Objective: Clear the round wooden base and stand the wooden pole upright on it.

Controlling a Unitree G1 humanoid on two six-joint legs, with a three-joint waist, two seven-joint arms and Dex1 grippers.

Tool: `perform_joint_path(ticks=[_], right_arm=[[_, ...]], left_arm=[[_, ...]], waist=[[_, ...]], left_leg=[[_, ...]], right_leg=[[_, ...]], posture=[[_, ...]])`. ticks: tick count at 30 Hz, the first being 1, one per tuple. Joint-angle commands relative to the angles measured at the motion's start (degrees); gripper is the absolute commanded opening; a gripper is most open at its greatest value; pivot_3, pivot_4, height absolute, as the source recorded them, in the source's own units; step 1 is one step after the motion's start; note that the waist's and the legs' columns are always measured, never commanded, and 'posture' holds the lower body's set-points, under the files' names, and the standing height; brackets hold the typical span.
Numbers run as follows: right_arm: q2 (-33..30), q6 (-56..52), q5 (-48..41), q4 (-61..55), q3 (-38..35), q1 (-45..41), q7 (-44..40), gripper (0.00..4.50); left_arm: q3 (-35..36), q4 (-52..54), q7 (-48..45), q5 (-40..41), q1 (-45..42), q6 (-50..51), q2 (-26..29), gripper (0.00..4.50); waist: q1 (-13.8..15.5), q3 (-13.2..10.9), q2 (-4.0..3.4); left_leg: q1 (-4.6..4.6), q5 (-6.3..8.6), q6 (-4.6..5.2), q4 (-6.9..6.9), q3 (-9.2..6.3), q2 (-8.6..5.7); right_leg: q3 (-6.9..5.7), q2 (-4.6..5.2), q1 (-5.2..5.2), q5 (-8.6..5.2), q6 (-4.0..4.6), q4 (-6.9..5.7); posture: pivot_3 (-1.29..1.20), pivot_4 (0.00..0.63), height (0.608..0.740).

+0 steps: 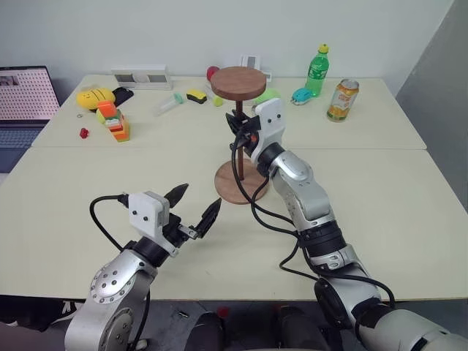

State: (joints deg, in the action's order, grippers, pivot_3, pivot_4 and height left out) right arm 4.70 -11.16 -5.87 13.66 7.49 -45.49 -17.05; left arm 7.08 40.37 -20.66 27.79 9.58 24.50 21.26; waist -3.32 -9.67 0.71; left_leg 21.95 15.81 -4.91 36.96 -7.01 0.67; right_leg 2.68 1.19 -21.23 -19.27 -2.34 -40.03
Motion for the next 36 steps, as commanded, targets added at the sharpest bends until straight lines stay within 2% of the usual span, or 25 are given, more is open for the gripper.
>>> perform_joint_path(ticks=[1,8,15,21,35,36], right_arm=[[-0.56,-2.37,0.53,1.02,0.75,2.00,-0.39,0.26],[-0.22,-1.01,0.70,2.62,0.49,1.77,0.16,0.26],[0.96,7.47,2.07,9.02,0.39,1.30,1.88,0.26],[1.22,9.81,2.01,10.85,0.19,1.52,1.78,0.26],[1.06,2.14,5.44,9.96,3.88,4.62,2.35,0.26],[0.85,1.89,5.51,9.72,3.96,4.89,2.15,0.61]], left_arm=[[0.83,0.96,-0.20,0.27,-0.60,-0.45,0.59,4.50],[0.66,0.81,-0.23,0.24,-1.12,-0.22,0.68,4.50],[0.55,0.78,-0.25,0.22,-1.55,-0.04,0.85,4.50],[0.46,0.49,-0.33,0.15,-1.32,-0.44,0.70,4.50],[2.08,-1.96,-0.76,-0.13,-3.61,-1.28,1.45,4.50],[1.91,-1.99,-0.75,-0.32,-3.50,-1.42,1.26,4.50]], waist=[[0.00,0.01,0.00],[0.00,0.04,0.01],[-0.03,0.13,0.01],[-0.05,0.19,0.01],[-0.09,0.60,-0.01],[-0.10,0.58,-0.02]], left_leg=[[-0.01,0.00,0.00,0.00,0.00,0.00],[-0.05,0.00,0.01,-0.01,-0.01,0.00],[-0.09,0.00,0.01,-0.01,0.01,0.00],[-0.15,0.00,0.01,-0.01,0.01,0.01],[-0.37,0.01,0.02,-0.04,0.01,0.01],[-0.54,0.02,0.03,-0.11,0.01,0.01]], right_leg=[[0.00,0.00,0.01,0.00,0.00,0.00],[0.00,0.00,0.05,0.00,0.00,0.01],[0.01,0.00,0.07,0.00,0.00,0.01],[0.02,-0.01,0.11,0.00,0.00,0.00],[0.03,-0.03,0.33,0.00,0.00,0.02],[0.04,-0.03,0.50,-0.01,0.01,0.07]], posture=[[0.00,0.150,0.740],[0.00,0.150,0.740],[0.00,0.150,0.740],[0.00,0.150,0.740],[0.00,0.150,0.740],[0.00,0.150,0.740]])
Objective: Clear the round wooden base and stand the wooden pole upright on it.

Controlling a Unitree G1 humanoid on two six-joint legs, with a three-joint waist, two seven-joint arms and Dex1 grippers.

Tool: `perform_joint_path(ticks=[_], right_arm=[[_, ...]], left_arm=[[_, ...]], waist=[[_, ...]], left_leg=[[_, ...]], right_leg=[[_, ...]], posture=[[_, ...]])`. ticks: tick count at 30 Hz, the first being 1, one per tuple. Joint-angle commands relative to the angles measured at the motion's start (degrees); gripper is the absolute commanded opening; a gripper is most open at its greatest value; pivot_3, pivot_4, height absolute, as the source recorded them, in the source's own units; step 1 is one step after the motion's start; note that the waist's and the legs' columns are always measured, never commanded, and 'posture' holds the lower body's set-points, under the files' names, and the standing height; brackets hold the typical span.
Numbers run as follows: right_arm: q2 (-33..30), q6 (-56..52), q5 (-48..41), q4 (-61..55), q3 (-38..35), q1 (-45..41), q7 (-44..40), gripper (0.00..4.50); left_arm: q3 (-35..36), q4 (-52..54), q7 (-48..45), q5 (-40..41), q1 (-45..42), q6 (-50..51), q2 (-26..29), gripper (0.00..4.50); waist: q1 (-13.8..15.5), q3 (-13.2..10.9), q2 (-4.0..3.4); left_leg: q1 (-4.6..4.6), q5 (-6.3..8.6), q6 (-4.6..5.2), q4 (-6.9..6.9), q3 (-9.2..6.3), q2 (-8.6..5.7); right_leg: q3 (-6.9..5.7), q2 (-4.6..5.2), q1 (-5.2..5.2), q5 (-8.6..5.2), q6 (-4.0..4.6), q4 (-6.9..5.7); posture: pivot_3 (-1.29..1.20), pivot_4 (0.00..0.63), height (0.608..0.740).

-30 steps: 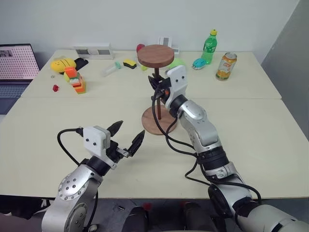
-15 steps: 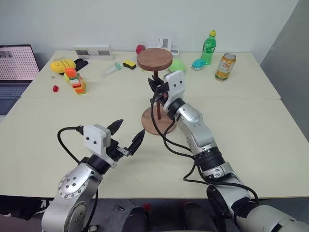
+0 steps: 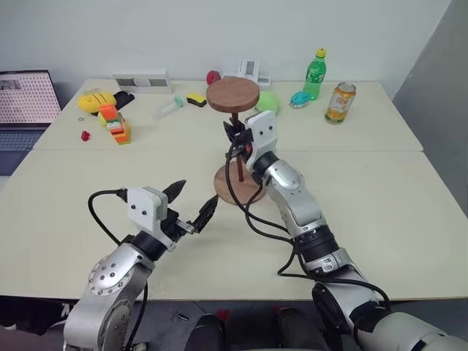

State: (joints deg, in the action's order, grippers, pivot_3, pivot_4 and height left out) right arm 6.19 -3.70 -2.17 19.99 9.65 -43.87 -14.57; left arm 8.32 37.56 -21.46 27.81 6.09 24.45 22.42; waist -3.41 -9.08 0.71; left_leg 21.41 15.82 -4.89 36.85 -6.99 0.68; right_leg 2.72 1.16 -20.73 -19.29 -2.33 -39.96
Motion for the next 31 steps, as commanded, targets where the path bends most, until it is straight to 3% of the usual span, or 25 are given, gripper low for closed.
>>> perform_joint_path(ticks=[1,3,10,15,16,18,22,26,31], right_arm=[[-0.94,-5.89,1.91,3.07,2.06,3.72,-0.76,0.96],[-1.50,-6.93,2.00,2.08,2.47,4.73,-1.65,1.41],[-3.15,-10.78,0.70,-2.43,1.91,6.15,-3.96,3.26],[-4.44,-15.44,-0.35,-5.61,1.81,7.08,-5.68,4.43],[-5.73,-18.11,-1.03,-7.73,1.80,7.55,-7.23,4.43],[-13.24,-28.13,-4.88,-16.29,0.64,9.30,-14.80,4.43],[-23.64,-37.77,-8.07,-23.86,-1.37,9.38,-21.38,4.43],[-32.93,-41.37,-12.03,-27.70,-4.78,8.14,-27.38,4.43],[-39.85,-46.36,-22.13,-30.97,-11.78,8.82,-35.97,4.43]], left_arm=[[0.50,0.72,0.08,-0.64,0.25,-1.74,-0.18,4.50],[0.29,0.48,0.20,-1.16,0.78,-2.54,-0.73,4.50],[0.23,0.11,0.11,-1.67,1.11,-3.40,-1.37,4.50],[0.17,-1.11,-0.65,-1.43,-0.39,-3.33,-0.84,4.50],[0.90,-1.78,-1.22,-0.80,-1.35,-2.71,-0.10,4.50],[5.96,-7.12,-5.51,2.29,-6.67,0.81,6.46,4.50],[9.91,-20.28,-13.80,4.01,-15.14,5.23,18.43,4.50],[8.94,-30.94,-23.64,2.97,-21.85,4.60,27.36,4.50],[5.92,-38.01,-34.73,1.95,-24.65,4.66,33.63,4.50]], waist=[[0.00,-0.02,-0.01],[0.09,-0.06,0.01],[0.08,-0.33,-0.05],[0.15,-0.34,-0.05],[0.16,-0.34,-0.05],[0.18,-0.34,-0.05],[1.26,-0.51,-0.14],[0.60,-0.55,-0.16],[-0.34,-0.69,-0.14]], left_leg=[[-0.20,0.01,0.00,-0.07,0.00,0.00],[-0.63,0.01,0.01,-0.28,-0.03,0.01],[0.51,-0.10,-0.19,-0.11,-0.04,0.00],[0.58,-0.08,-0.15,-0.10,-0.03,0.01],[0.58,-0.07,-0.14,-0.08,-0.03,0.00],[0.59,-0.04,-0.08,-0.07,-0.03,-0.01],[0.71,-0.02,-0.03,0.03,-0.25,-0.05],[0.70,0.00,0.00,-0.03,-0.16,-0.10],[0.85,-0.01,-0.01,-0.17,-0.13,-0.02]], right_leg=[[-0.01,0.00,0.22,-0.03,0.03,0.06],[-0.06,0.00,0.64,-0.05,0.06,0.31],[-0.06,0.02,-0.47,-0.04,0.06,0.13],[-0.05,0.02,-0.56,-0.04,0.06,0.06],[-0.05,0.02,-0.55,-0.04,0.06,0.06],[-0.05,0.02,-0.55,-0.04,0.06,0.06],[-0.28,-0.02,-0.56,-0.04,0.07,0.00],[-0.21,-0.01,-0.58,-0.05,0.06,0.13],[-0.20,-0.02,-0.73,-0.05,0.07,0.25]], posture=[[0.00,0.150,0.740],[0.00,0.150,0.740],[0.00,0.150,0.740],[0.00,0.150,0.740],[0.00,0.150,0.740],[0.00,0.150,0.740],[0.00,0.150,0.740],[0.00,0.150,0.740],[0.00,0.150,0.740]])
